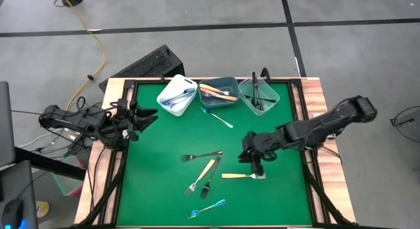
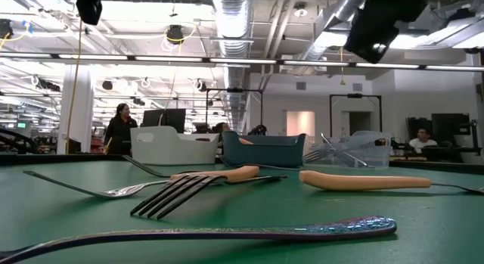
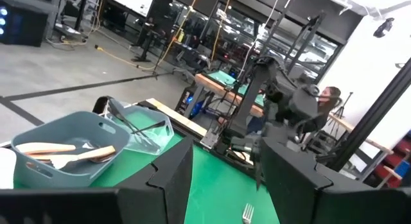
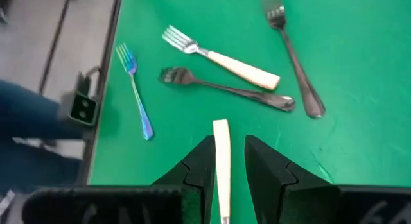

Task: Sort silverware by color (type)
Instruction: Put the blue fork into the white bin

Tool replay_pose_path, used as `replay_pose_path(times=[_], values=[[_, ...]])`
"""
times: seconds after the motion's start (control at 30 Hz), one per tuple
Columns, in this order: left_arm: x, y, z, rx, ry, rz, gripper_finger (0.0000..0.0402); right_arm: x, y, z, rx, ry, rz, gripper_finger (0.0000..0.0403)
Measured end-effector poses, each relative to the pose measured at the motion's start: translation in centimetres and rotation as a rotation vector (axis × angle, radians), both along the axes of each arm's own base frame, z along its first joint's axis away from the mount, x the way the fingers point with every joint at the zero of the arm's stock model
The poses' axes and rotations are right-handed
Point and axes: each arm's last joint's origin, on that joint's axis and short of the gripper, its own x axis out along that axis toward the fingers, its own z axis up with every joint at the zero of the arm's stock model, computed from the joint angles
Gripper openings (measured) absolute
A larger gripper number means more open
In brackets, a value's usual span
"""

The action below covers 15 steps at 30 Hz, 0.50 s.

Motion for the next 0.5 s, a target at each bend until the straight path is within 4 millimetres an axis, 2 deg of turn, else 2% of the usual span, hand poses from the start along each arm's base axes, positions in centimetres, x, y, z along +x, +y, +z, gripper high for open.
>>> replay_pose_path(times=[0.23, 0.5], values=[[0.0, 0.0, -0.3, -0.038, 0.017, 0.008, 0.0164, 2.6, 0.8, 0.0, -0.112, 0.012, 0.102, 0.0098], [-0.1, 0.1, -1.3, -0.09, 0.092, 0.038, 0.0164, 4.7, 0.0, -0.1, -0.252, 0.095, 0.076, 0.0106]])
